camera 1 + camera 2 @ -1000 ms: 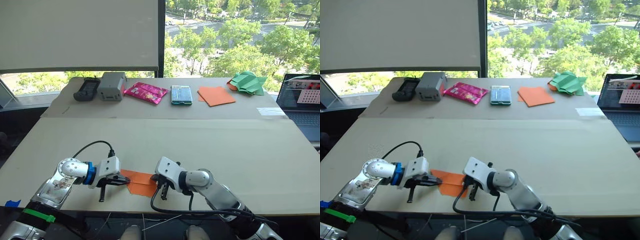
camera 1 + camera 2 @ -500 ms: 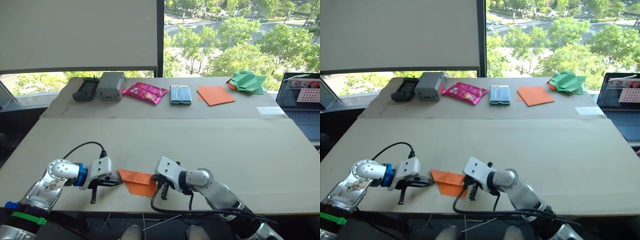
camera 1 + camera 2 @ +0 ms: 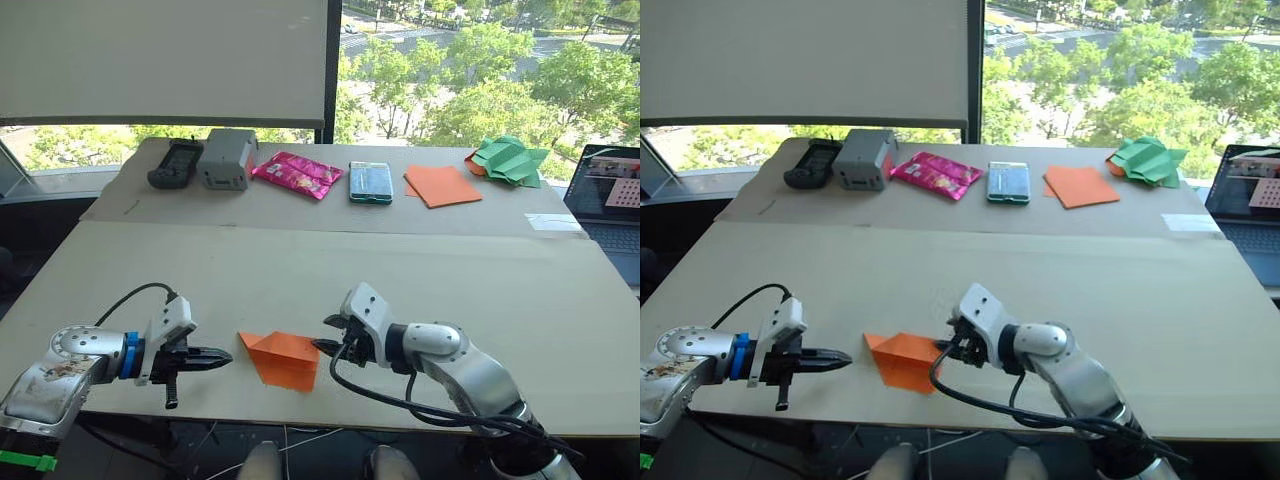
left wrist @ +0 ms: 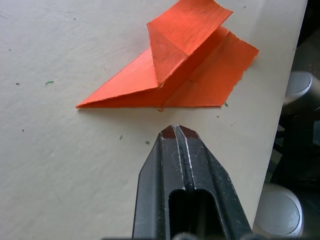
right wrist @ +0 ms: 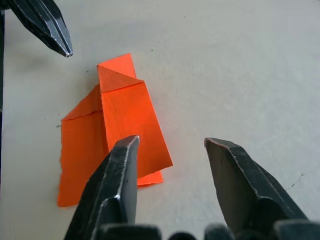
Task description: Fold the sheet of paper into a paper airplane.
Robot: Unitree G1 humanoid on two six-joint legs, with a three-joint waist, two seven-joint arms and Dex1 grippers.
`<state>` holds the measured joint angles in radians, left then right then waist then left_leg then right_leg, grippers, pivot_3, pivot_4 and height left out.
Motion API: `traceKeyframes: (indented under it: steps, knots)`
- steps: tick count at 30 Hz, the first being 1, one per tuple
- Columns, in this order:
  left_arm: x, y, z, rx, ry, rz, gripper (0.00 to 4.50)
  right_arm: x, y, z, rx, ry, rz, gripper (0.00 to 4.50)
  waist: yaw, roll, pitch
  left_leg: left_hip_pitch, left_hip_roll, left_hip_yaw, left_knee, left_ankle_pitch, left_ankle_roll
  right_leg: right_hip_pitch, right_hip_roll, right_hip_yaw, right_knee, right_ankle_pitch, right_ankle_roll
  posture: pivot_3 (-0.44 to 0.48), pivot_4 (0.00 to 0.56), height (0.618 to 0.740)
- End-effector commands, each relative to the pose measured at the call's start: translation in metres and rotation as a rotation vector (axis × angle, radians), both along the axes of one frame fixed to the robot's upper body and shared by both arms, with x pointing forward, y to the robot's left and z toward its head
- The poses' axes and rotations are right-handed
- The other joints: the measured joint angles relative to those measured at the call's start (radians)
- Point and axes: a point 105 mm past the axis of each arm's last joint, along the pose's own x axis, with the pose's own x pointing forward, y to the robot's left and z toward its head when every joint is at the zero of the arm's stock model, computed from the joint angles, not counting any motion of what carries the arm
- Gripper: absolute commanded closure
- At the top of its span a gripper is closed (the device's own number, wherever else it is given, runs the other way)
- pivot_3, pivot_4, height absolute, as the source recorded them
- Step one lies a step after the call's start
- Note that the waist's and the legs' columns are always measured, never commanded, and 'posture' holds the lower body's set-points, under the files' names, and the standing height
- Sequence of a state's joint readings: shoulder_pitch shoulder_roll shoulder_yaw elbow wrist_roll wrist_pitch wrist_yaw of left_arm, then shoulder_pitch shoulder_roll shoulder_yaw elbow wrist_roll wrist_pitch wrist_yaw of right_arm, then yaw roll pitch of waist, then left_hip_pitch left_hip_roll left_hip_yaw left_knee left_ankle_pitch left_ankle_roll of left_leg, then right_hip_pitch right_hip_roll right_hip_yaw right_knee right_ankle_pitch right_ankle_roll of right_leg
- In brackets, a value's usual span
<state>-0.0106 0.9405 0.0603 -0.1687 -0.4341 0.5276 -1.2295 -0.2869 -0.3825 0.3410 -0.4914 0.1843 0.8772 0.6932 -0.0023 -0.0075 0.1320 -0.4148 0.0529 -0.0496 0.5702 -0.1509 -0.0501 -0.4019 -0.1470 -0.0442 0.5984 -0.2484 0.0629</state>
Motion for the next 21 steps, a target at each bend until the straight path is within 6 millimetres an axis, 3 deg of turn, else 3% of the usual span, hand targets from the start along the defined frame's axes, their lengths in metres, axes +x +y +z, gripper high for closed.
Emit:
traceKeyframes:
  steps: [1,12,15,21]
  knots:
    - [0.002,-0.003,0.005,-0.014,-0.038,0.003,4.5,0.0,0.0,0.002,0.036,0.035,-0.006,1.58,0.0,0.001,0.001,0.0,0.0,0.0,0.0,0.0,0.0,0.0,0.0,0.0,-0.001,0.0,0.0,0.0,0.15,0.702]
    - [0.0,-0.006,0.002,-0.015,-0.053,0.01,4.5,-0.001,0.01,-0.004,0.168,0.199,0.0,1.58,0.005,0.0,0.006,-0.001,0.0,0.0,0.0,0.0,0.0,0.0,0.0,0.0,-0.003,0.0,0.0,0.0,0.15,0.702]
    - [-0.001,-0.005,0.001,-0.009,-0.049,0.011,4.5,-0.002,0.011,-0.006,0.17,0.22,0.003,2.37,0.007,0.0,0.006,-0.001,0.0,0.0,0.0,0.0,0.0,0.0,0.0,0.0,-0.002,0.001,-0.001,0.0,0.15,0.702]
    - [-0.001,-0.003,0.0,-0.003,-0.051,0.012,4.5,-0.003,0.012,-0.009,0.163,0.221,0.006,4.49,0.011,0.0,0.006,0.0,0.0,0.0,0.0,0.0,0.0,0.0,0.0,0.0,-0.002,0.001,-0.001,0.0,0.15,0.702]
